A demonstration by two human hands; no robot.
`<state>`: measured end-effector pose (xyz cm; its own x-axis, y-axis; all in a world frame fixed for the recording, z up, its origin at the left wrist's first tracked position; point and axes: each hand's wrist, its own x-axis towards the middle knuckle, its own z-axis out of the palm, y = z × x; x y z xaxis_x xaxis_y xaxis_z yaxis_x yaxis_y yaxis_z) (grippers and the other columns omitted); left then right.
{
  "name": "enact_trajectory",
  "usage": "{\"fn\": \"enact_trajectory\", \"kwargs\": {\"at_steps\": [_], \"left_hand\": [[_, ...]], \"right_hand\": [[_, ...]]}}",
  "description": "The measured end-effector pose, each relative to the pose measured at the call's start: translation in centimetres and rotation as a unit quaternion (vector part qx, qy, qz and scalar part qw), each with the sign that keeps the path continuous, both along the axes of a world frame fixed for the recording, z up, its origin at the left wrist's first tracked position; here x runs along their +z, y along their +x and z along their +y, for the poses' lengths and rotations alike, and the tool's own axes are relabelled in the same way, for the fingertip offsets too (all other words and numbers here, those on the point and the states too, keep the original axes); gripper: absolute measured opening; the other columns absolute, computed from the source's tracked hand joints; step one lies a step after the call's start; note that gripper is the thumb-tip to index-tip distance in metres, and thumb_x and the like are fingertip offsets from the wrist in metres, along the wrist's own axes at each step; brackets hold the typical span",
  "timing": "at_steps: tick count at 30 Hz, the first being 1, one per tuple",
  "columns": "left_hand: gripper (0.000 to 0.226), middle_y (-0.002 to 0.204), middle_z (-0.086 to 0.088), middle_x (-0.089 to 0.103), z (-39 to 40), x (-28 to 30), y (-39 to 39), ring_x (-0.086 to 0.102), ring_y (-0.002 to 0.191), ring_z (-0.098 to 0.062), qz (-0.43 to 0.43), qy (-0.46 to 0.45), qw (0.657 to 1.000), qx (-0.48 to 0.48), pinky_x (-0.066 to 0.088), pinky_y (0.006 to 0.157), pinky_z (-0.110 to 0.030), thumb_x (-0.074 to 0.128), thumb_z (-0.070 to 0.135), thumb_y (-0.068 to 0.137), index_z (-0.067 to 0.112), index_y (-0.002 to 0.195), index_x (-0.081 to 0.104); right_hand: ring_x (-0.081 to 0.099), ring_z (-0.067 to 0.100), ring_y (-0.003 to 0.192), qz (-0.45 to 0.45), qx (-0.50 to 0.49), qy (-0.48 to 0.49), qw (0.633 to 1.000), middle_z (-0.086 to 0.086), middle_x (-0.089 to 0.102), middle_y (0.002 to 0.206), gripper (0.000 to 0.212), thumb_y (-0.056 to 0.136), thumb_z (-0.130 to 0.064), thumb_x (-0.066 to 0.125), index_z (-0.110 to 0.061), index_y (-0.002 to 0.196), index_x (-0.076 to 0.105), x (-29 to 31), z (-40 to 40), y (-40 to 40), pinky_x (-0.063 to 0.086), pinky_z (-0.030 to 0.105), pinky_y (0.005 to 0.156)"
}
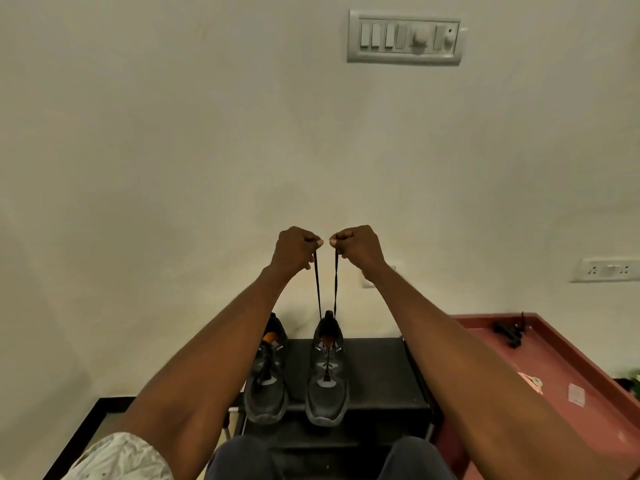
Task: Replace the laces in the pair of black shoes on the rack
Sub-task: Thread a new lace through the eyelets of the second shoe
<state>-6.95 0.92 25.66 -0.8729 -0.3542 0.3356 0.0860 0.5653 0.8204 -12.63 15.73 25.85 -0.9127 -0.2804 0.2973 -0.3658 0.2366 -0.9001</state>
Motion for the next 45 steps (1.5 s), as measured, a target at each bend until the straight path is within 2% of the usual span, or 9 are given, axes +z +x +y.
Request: {"fn": "enact_trajectory", "kwargs": {"at_steps": [4, 10, 14, 19, 24, 29, 36, 40, 45], "left_hand": [[0.015, 0.064, -0.008, 0.067, -0.2, -0.3, -0.5, 0.063, 0.047, -0.013, 0.013, -0.026, 0.999, 0.022, 0.054, 0.056, -0.019, 0.067, 0.009, 0.092, -0.003, 0.096, 0.075], [0.046, 0.071, -0.002, 0.066, -0.5, 0.1, -0.4, 0.065, 0.059, -0.013, 0.029, -0.057, 0.998, -0.02, 0.053, 0.055, -0.024, 0.062, 0.002, 0.091, 0.011, 0.136, 0.055], [0.048, 0.084, -0.004, 0.073, -0.9, 1.0, -1.2, 0.067, 0.083, -0.023, 0.027, -0.143, 0.989, -0.018, 0.055, 0.078, -0.038, 0.058, 0.001, 0.089, 0.014, 0.135, 0.057], [0.053, 0.084, 0.003, 0.074, -0.3, 1.5, -1.8, 0.065, 0.094, -0.018, 0.034, -0.183, 0.982, 0.012, 0.05, 0.083, -0.031, 0.056, 0.004, 0.087, 0.015, 0.139, 0.055], [0.049, 0.068, 0.006, 0.07, -0.7, 1.3, -2.8, 0.064, 0.071, -0.012, 0.022, -0.015, 0.999, 0.023, 0.053, 0.073, -0.033, 0.071, 0.011, 0.082, 0.009, 0.13, 0.059], [0.037, 0.077, -0.01, 0.073, -0.6, 0.8, -2.7, 0.069, 0.068, -0.021, 0.058, 0.07, 0.996, 0.014, 0.058, 0.064, -0.039, 0.075, 0.013, 0.085, 0.004, 0.119, 0.064], [0.029, 0.101, -0.008, 0.073, -1.0, -0.7, -2.8, 0.068, 0.08, -0.013, 0.028, 0.079, 0.996, -0.019, 0.06, 0.073, -0.028, 0.075, 0.012, 0.087, 0.001, 0.113, 0.072], [0.021, 0.095, -0.012, 0.076, -0.2, -0.2, -3.1, 0.068, 0.08, -0.016, 0.013, 0.052, 0.998, -0.039, 0.058, 0.074, -0.029, 0.077, 0.017, 0.085, 0.006, 0.103, 0.078], [0.015, 0.079, -0.02, 0.07, 0.2, -0.3, -3.8, 0.059, 0.066, -0.022, 0.005, 0.045, 0.999, -0.005, 0.057, 0.071, -0.041, 0.074, 0.014, 0.086, 0.0, 0.091, 0.078]], "right_hand": [[0.063, 0.018, 0.054, 0.016, -0.011, 0.009, 1.0, 0.012, 0.067, 0.071, 0.01, 0.078, 0.003, 0.077, 0.004, 0.085, 0.069, 0.5, -0.5, 0.2, 0.055, 0.032, 0.064], [0.065, 0.025, 0.06, 0.013, 0.015, 0.05, 0.999, 0.021, 0.07, 0.077, 0.021, 0.079, 0.002, 0.077, 0.003, 0.098, 0.07, 0.5, -1.0, 0.2, 0.058, 0.033, 0.07], [0.065, 0.027, 0.062, 0.012, 0.016, 0.054, 0.998, 0.025, 0.071, 0.08, 0.013, 0.079, 0.003, 0.075, 0.009, 0.091, 0.073, 0.9, -1.7, -0.2, 0.059, 0.037, 0.072], [0.061, 0.022, 0.057, -0.014, 0.018, 0.072, 0.997, 0.014, 0.068, 0.07, 0.013, 0.078, 0.012, 0.066, 0.009, 0.089, 0.073, 1.2, -2.4, -0.8, 0.057, 0.032, 0.069], [0.058, 0.012, 0.047, 0.007, 0.008, 0.08, 0.997, 0.01, 0.065, 0.066, 0.006, 0.079, 0.008, 0.073, 0.007, 0.085, 0.074, 1.3, -2.5, -1.8, 0.047, 0.015, 0.047], [0.069, 0.029, 0.057, 0.091, -0.006, 0.143, 0.986, 0.018, 0.071, 0.072, 0.007, 0.076, -0.001, 0.077, 0.005, 0.076, 0.075, 2.4, -2.9, -2.9, 0.058, 0.036, 0.058], [0.071, 0.031, 0.064, 0.11, 0.004, 0.178, 0.978, 0.01, 0.07, 0.07, 0.014, 0.076, -0.006, 0.081, 0.006, 0.08, 0.075, 4.4, -2.3, -4.1, 0.059, 0.036, 0.068], [0.057, 0.01, 0.047, 0.099, 0.032, 0.144, 0.984, 0.004, 0.066, 0.064, 0.01, 0.075, -0.003, 0.081, 0.004, 0.08, 0.075, 4.7, -2.3, -4.2, 0.045, 0.016, 0.05], [0.053, 0.008, 0.053, 0.069, 0.043, 0.118, 0.99, 0.004, 0.065, 0.068, 0.009, 0.077, -0.006, 0.08, 0.001, 0.082, 0.076, 3.3, -2.1, -4.7, 0.04, 0.017, 0.054]]}}
